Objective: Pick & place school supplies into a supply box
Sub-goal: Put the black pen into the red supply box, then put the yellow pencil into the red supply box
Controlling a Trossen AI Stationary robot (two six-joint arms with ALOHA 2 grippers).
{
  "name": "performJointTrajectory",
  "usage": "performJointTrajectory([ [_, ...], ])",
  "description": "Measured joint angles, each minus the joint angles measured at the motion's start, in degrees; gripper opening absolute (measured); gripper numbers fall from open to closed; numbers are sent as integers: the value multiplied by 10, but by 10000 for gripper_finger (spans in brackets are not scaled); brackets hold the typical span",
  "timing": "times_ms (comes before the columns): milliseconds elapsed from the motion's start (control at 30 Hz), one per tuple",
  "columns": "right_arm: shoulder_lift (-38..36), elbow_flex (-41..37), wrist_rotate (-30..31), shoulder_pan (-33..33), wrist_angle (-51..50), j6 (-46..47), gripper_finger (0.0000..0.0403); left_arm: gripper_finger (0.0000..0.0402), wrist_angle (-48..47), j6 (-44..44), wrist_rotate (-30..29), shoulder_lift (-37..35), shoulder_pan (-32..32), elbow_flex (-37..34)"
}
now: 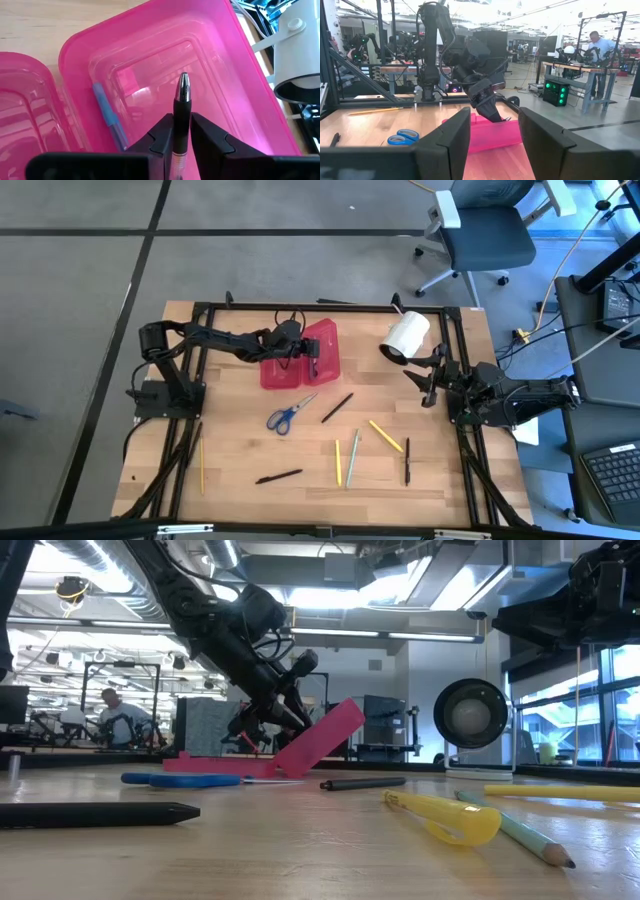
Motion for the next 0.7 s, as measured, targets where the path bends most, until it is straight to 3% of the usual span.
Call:
performJointTrajectory([
  [367, 0, 0, 0, 0, 0, 0, 172, 88, 0, 1, 11, 0, 0, 0],
  [700, 0, 0, 0, 0, -2, 0, 172, 102, -12, 173, 64, -62, -4, 6],
])
